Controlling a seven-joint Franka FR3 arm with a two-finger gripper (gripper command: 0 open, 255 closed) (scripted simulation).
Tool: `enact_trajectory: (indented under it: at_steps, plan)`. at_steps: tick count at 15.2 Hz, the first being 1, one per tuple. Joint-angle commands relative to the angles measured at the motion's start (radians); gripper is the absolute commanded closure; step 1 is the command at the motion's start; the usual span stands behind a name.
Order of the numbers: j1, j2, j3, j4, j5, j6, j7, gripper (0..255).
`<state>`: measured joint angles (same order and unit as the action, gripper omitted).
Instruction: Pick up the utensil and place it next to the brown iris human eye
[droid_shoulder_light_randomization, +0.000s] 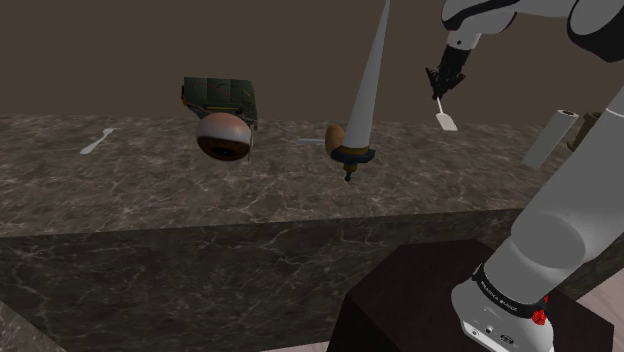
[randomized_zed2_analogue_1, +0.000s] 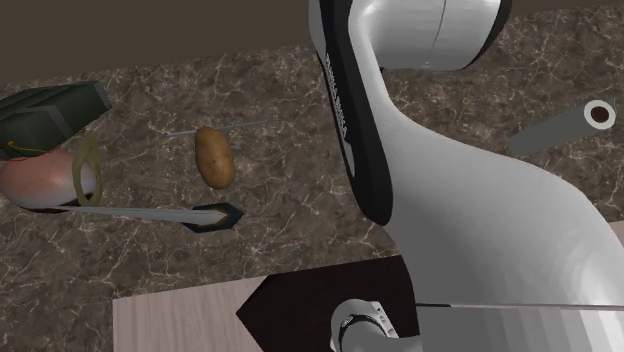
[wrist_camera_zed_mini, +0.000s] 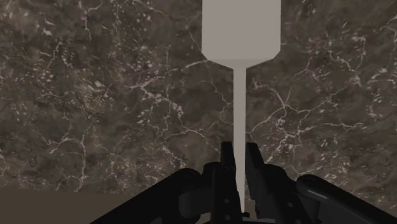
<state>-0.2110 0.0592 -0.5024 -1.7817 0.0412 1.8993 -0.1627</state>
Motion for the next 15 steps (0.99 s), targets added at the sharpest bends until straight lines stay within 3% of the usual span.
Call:
enact_trajectory:
  at_steps: [1, 6, 15]
  plan:
    - [0.000, -0.005, -0.001, 0.022, -0.003, -0.027, 0.001, 255]
    - [-0.001, -0.005, -0.001, 0.083, -0.003, -0.087, 0.002, 255]
    - [0.111, -0.172, 0.119, -0.098, -0.090, -0.059, 0.253, 255]
